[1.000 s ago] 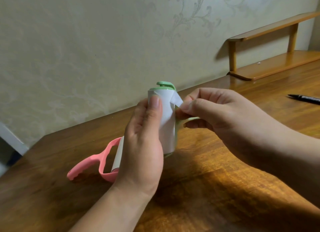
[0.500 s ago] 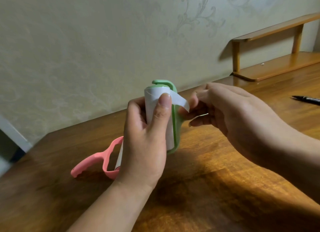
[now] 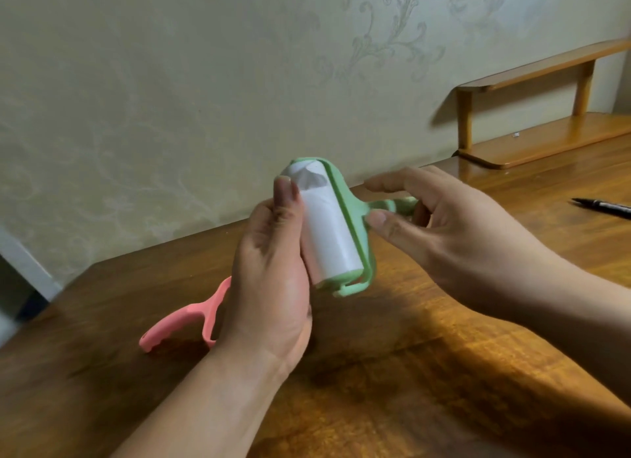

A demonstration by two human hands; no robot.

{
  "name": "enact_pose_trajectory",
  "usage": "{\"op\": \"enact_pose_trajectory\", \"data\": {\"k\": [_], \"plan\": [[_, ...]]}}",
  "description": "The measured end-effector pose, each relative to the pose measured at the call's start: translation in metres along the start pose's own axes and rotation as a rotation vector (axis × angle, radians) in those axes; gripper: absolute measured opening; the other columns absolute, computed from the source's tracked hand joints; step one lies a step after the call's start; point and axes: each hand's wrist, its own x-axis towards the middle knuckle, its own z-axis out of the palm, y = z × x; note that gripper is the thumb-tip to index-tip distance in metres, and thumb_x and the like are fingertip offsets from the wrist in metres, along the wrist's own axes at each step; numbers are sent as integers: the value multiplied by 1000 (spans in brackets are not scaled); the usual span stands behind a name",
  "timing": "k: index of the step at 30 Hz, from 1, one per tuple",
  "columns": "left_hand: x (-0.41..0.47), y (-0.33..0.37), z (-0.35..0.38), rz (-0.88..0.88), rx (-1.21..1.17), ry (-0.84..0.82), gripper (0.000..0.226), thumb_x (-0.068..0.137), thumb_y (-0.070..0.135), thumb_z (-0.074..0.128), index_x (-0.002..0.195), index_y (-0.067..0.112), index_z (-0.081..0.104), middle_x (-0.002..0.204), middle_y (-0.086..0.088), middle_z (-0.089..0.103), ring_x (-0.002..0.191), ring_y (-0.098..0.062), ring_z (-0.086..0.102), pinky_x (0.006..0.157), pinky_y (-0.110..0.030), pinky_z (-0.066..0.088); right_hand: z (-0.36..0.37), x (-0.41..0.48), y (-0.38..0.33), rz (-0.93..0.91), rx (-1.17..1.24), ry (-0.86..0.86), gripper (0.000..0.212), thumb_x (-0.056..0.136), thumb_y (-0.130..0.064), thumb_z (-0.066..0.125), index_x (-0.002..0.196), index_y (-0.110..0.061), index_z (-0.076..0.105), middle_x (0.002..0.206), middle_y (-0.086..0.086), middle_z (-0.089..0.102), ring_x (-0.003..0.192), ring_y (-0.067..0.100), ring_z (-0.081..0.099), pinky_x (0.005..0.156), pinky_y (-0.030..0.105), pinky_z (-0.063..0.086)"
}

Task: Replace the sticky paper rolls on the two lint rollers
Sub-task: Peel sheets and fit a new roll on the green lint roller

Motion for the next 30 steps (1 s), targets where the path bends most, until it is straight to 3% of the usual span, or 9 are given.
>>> {"op": "enact_pose_trajectory", "data": {"k": [2,5,8,10,13,17,21,25,30], "plan": [[0,-1,-1,-32,-3,-17,38,95,61,70,117,34,85,121,-7,84,111,-24,83,84,-40,68,1,0,1,4,-35,-46,38,100,-55,61,137,-47,65,121,-28,68,103,-11,64,80,16,50],[3,-4,-7,-106,49,-19,58,87,74,66,123,31,83,117,-7,86,107,-25,85,80,-40,68,1,2,4,29,-69,-72,18,97,-56,67,110,-47,76,96,-23,74,90,-8,64,66,22,49],[8,-3,-9,-152,108,-96,88,78,84,69,143,26,72,132,-11,81,123,-30,79,101,-50,64,0,2,6,21,-45,-67,18,95,-58,67,102,-45,78,92,-14,77,82,7,68,58,33,55],[9,-2,-10,-134,171,-166,78,77,72,81,140,27,74,135,-8,80,127,-29,77,105,-48,61,-2,1,6,9,-32,-45,25,92,-61,62,98,-43,78,87,-11,76,77,13,67,60,37,57],[10,-8,-11,-78,206,-138,64,81,43,92,138,25,71,128,-5,83,117,-25,81,88,-34,65,-6,4,6,-13,-41,40,19,97,-51,65,91,-39,78,88,-26,73,77,-1,65,54,21,51],[8,-8,-7,-66,88,1,37,88,45,84,117,21,85,117,-12,84,103,-25,81,80,-35,65,-9,5,7,-29,-128,52,34,88,-68,56,103,-42,72,93,-21,69,89,-9,61,64,18,49],[5,-4,-8,-125,28,32,36,101,53,73,125,28,84,121,-9,84,111,-24,82,84,-34,66,0,0,6,-51,-158,-79,67,78,-76,57,135,-41,65,118,-24,69,106,-7,63,77,11,47],[-2,-5,-3,-132,84,-68,47,92,69,70,127,39,80,126,-3,83,120,-21,79,97,-38,64,6,1,10,-86,-205,-35,46,93,-51,68,137,-39,67,115,-21,66,105,-1,63,80,12,46],[-8,-8,-1,51,502,-143,61,83,69,79,134,37,66,129,0,76,119,-21,75,100,-48,65,7,2,15,-50,-165,37,22,100,-34,74,121,-39,69,94,-15,68,88,-1,66,69,13,52]]}}
